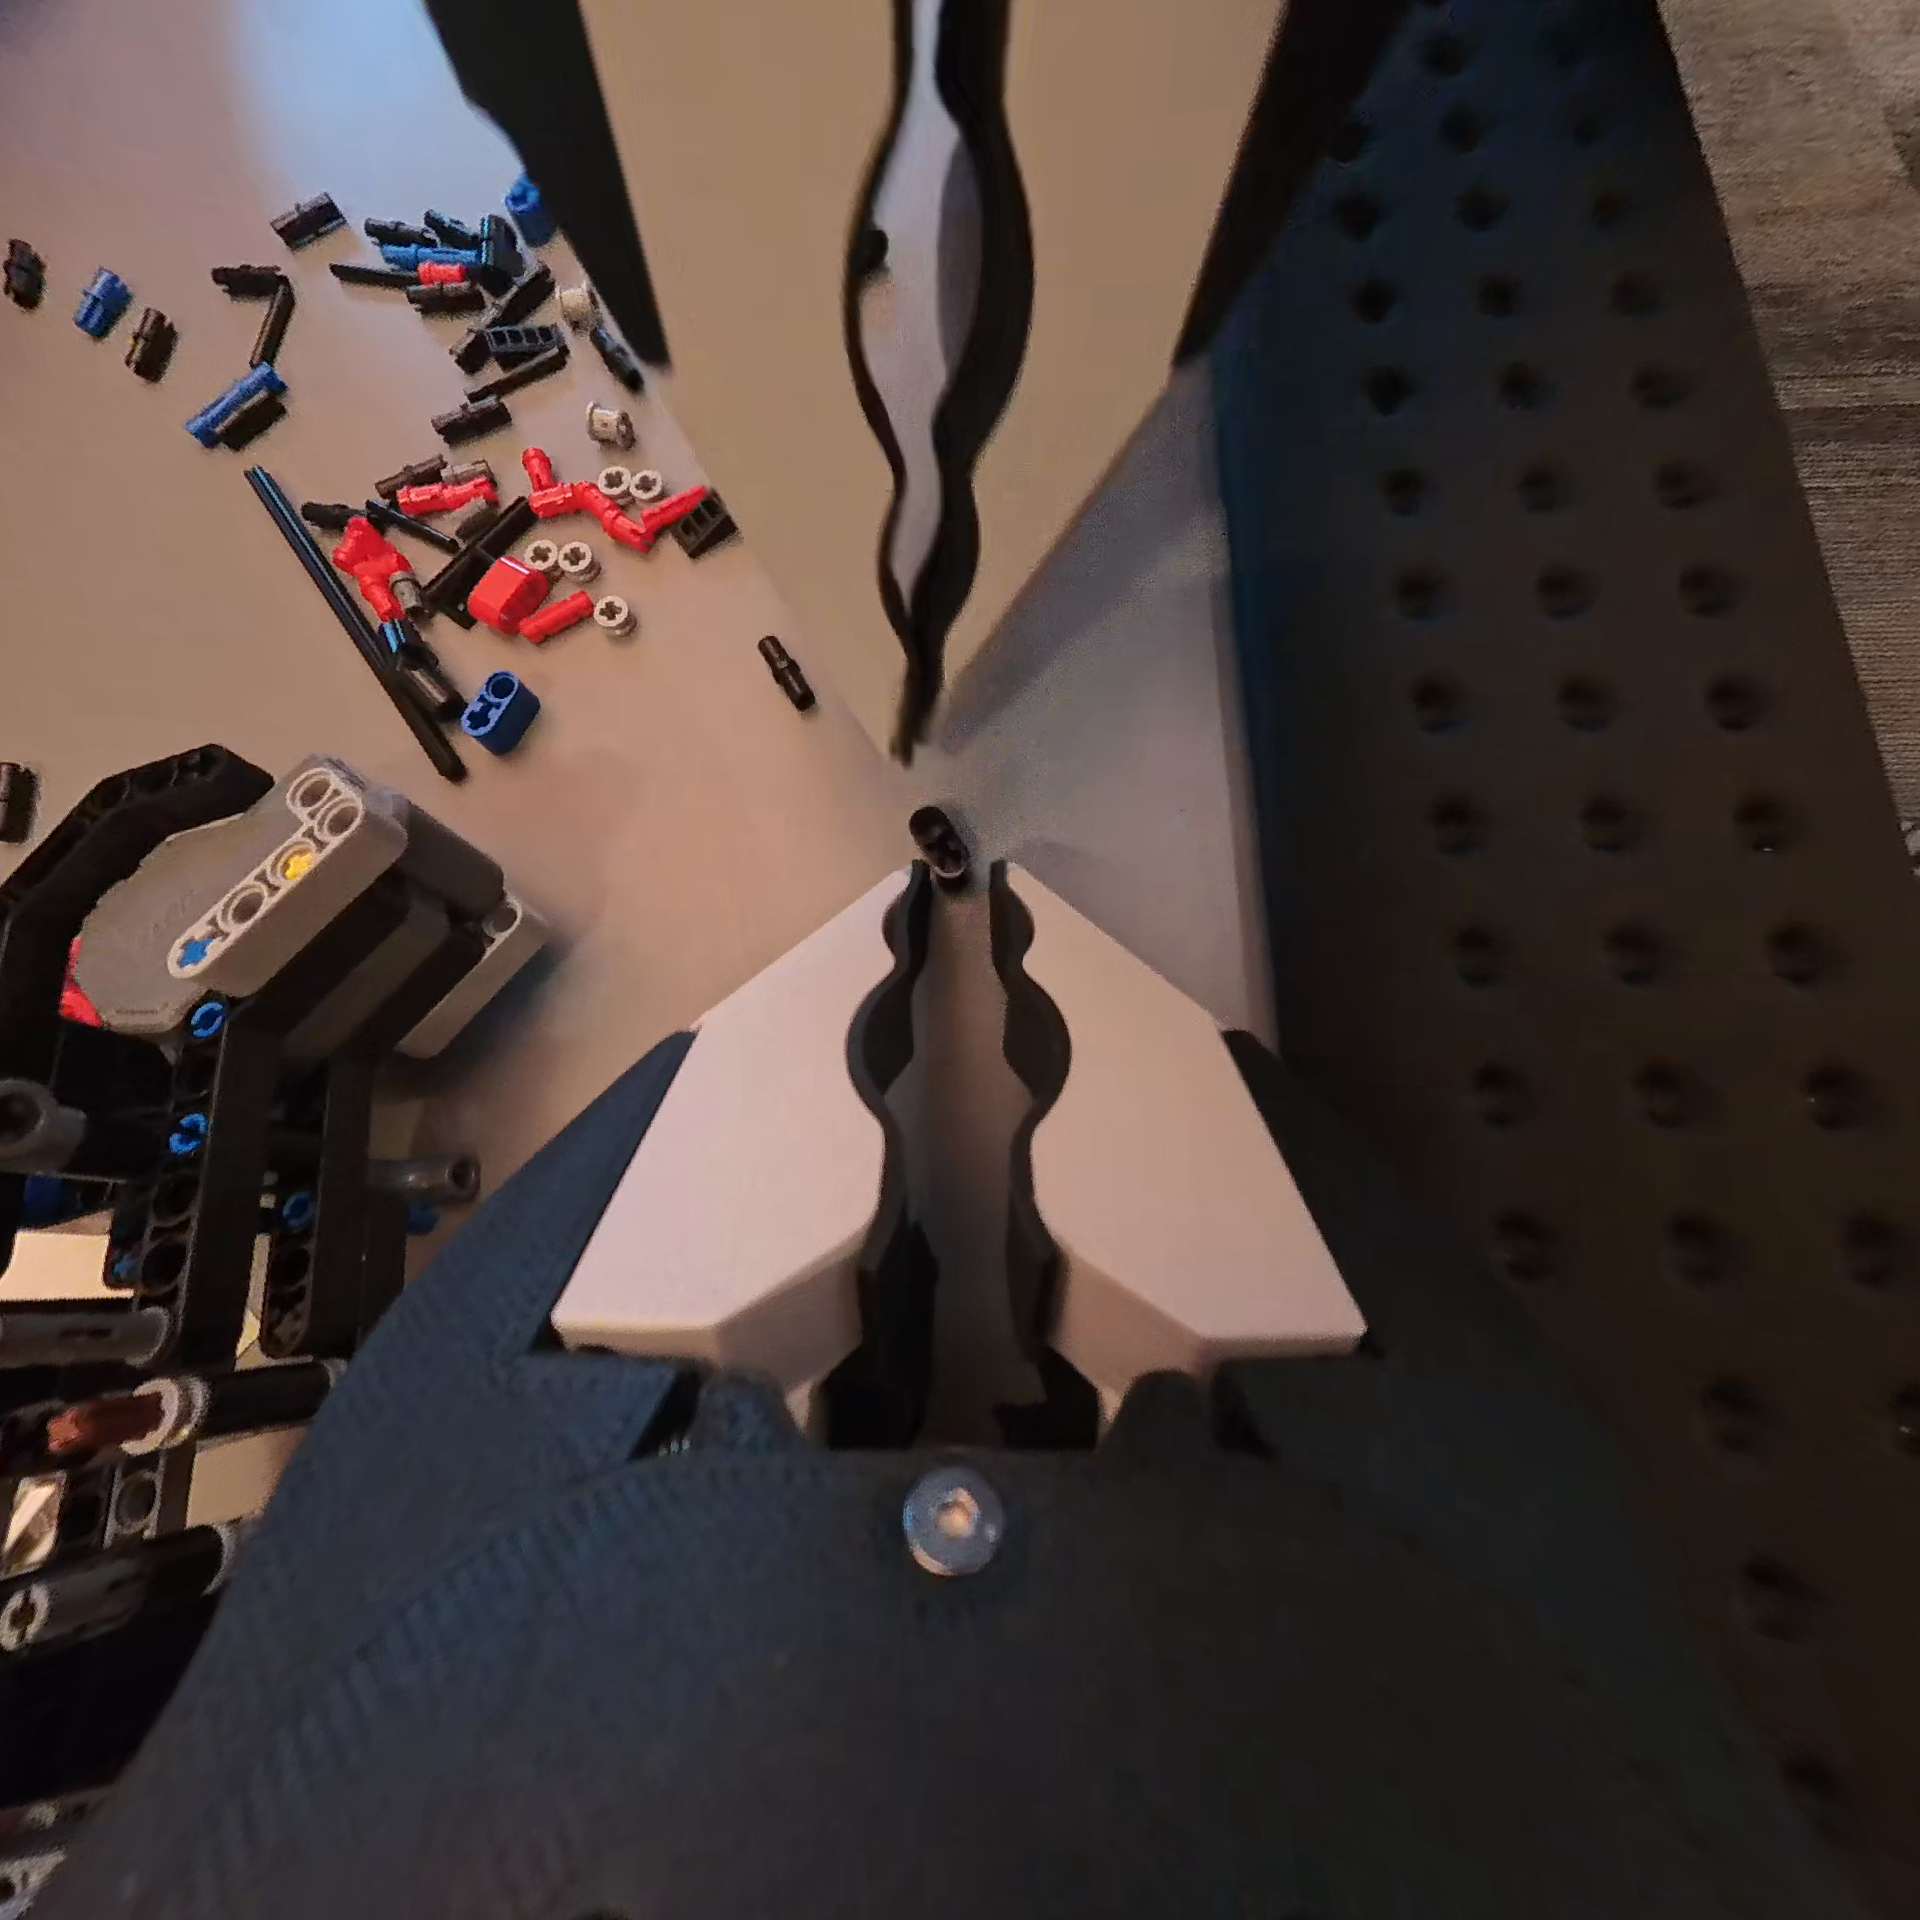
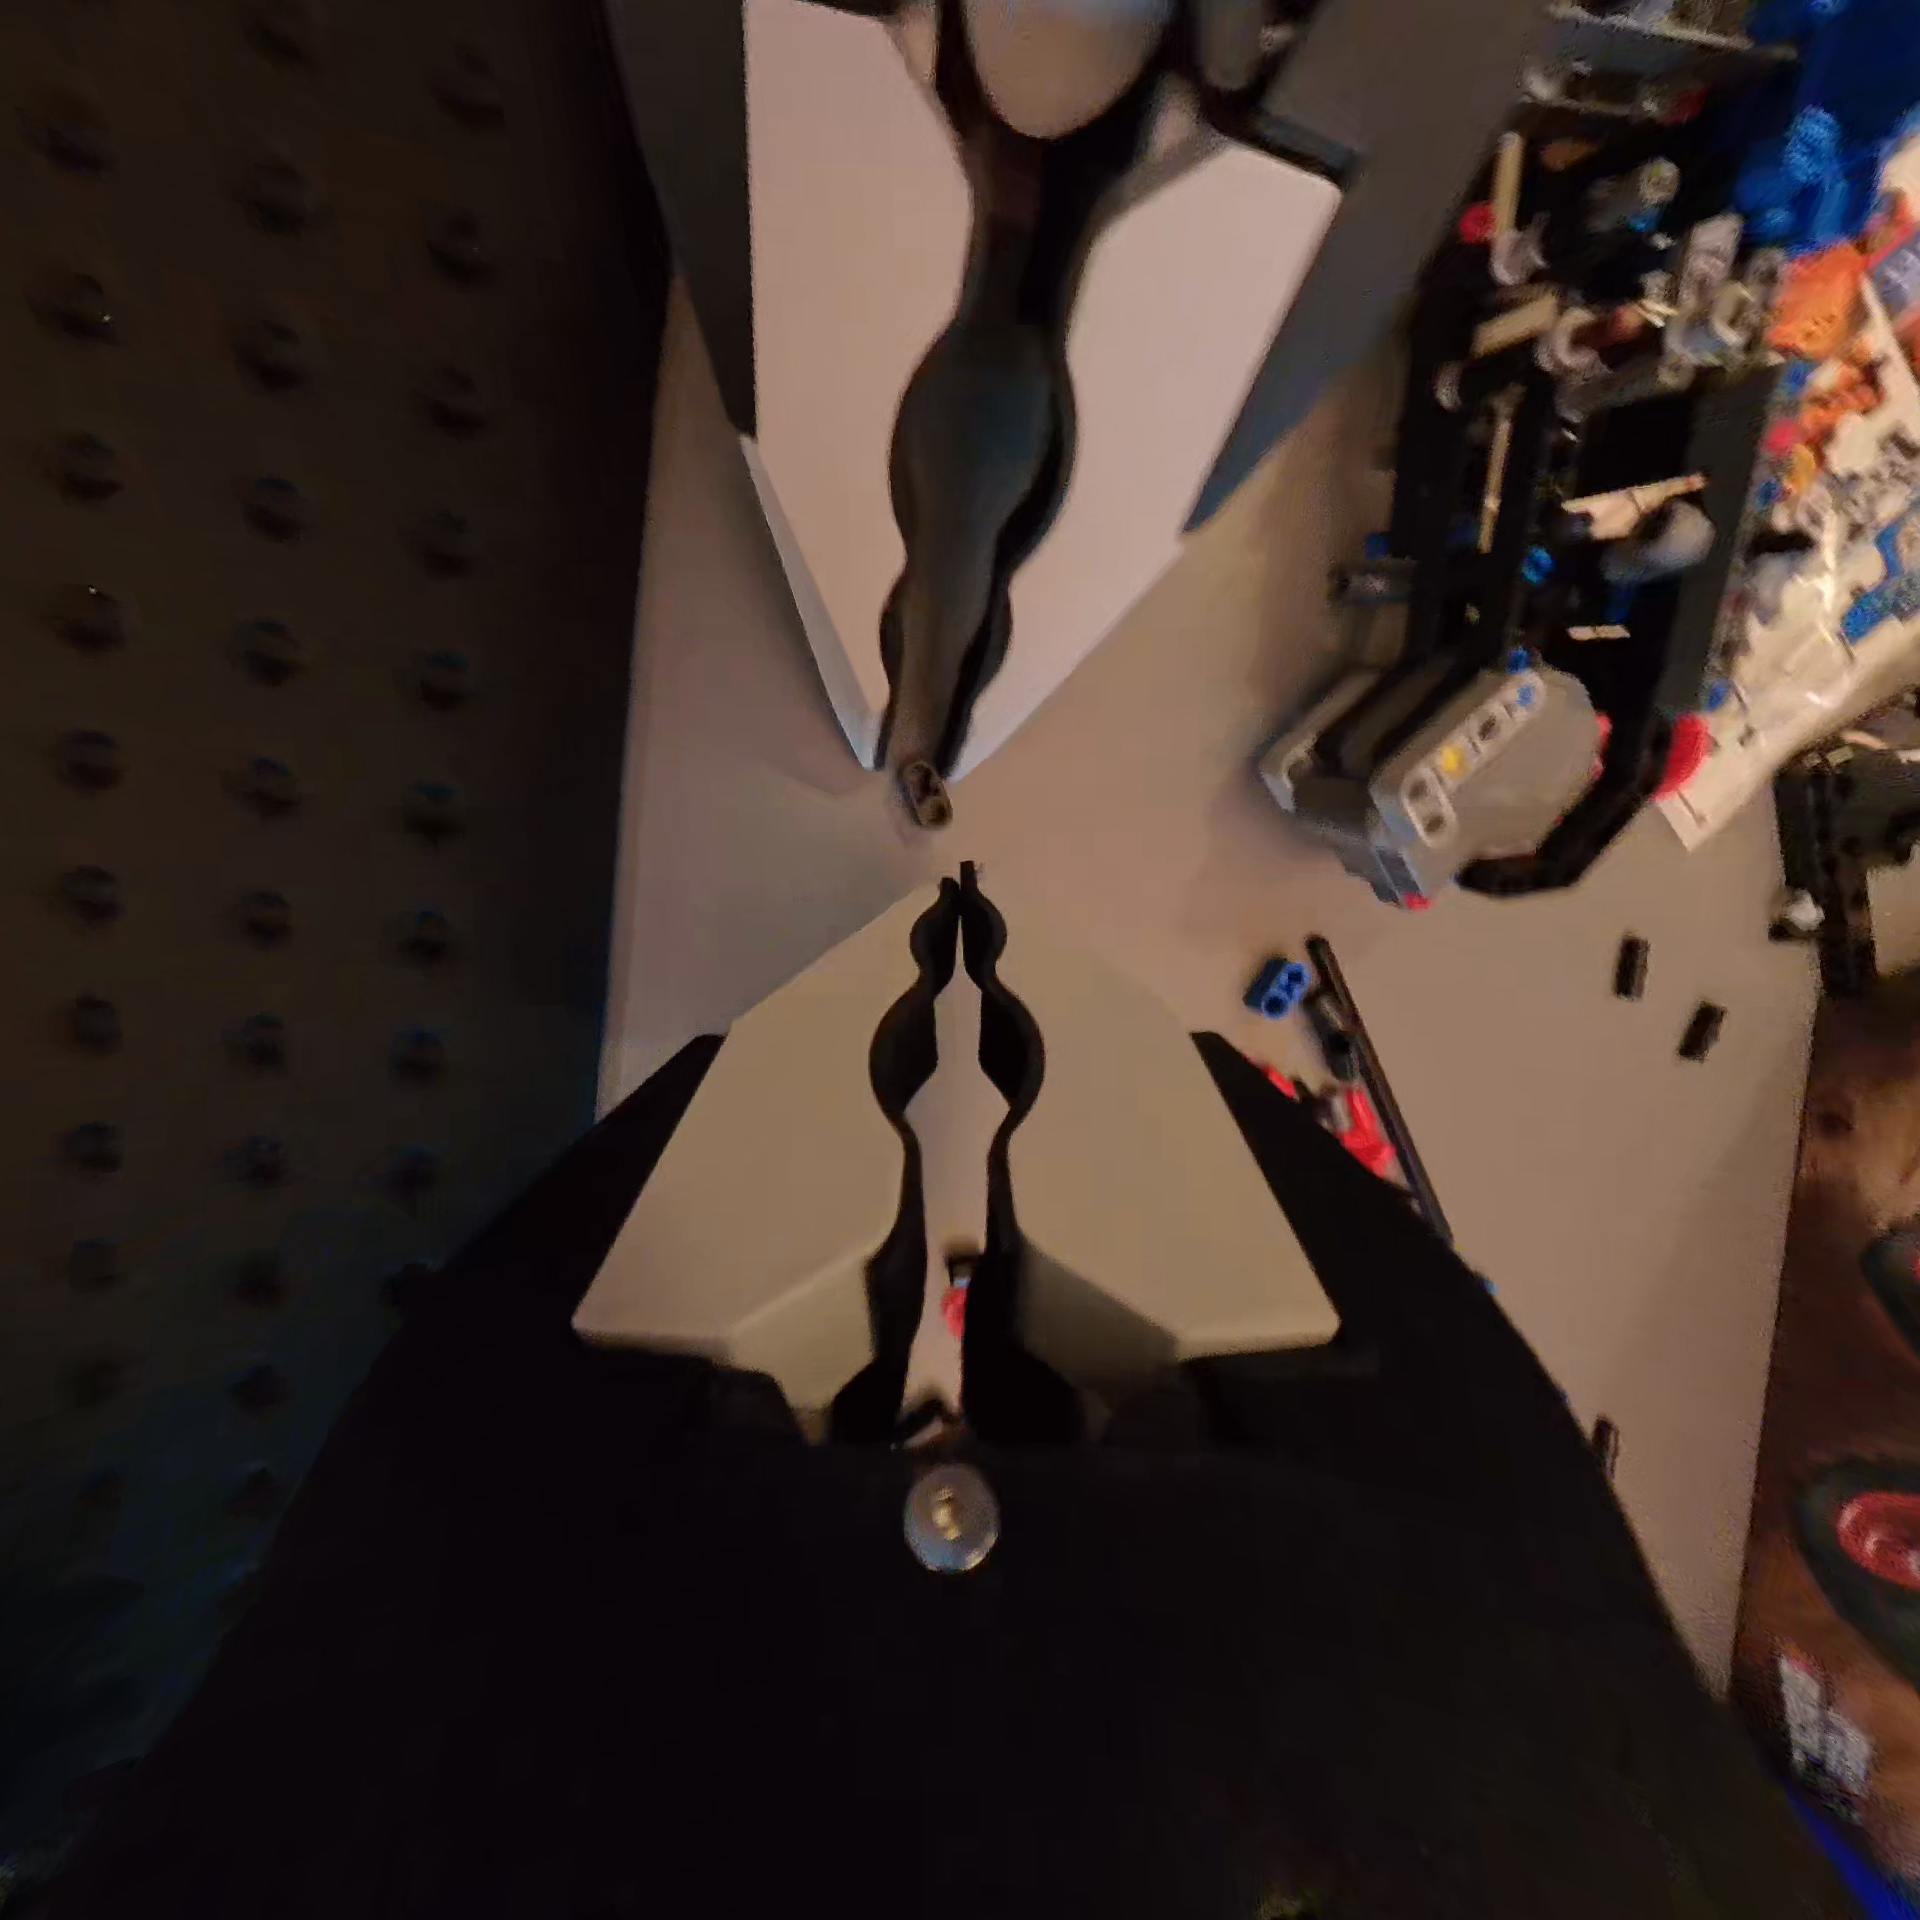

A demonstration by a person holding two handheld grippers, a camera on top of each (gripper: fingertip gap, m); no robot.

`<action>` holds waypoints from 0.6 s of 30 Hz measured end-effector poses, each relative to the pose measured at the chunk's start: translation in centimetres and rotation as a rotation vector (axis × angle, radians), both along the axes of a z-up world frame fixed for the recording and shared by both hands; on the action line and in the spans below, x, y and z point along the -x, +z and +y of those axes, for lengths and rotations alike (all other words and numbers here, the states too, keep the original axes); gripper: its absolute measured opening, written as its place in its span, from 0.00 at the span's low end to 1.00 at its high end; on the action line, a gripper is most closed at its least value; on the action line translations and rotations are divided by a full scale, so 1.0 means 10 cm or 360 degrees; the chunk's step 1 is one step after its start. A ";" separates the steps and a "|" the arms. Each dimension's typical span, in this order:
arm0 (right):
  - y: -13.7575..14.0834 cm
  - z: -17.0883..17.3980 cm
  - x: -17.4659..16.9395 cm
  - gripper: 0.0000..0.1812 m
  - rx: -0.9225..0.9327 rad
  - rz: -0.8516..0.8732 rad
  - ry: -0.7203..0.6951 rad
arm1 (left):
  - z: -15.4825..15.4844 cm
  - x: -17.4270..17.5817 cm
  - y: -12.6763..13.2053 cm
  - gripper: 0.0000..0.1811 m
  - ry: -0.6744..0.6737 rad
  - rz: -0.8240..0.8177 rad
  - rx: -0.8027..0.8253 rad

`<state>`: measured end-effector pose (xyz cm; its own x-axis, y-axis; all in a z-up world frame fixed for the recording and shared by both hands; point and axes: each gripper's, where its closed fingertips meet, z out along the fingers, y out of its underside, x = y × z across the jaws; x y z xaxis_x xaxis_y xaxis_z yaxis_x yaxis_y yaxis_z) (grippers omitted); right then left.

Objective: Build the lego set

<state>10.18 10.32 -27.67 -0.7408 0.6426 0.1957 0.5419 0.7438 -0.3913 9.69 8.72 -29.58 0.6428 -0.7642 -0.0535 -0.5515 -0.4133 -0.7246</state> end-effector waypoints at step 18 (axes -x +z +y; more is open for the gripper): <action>-0.20 0.36 -0.01 0.01 0.0153 -0.0034 -0.0118 | 0.04 0.02 0.00 0.11 0.0042 0.0021 -0.0027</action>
<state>10.32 13.93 -29.70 -0.6936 0.7111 0.1153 0.6031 0.6607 -0.4468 9.54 9.13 -29.56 0.6619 -0.7458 -0.0748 -0.5502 -0.4157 -0.7242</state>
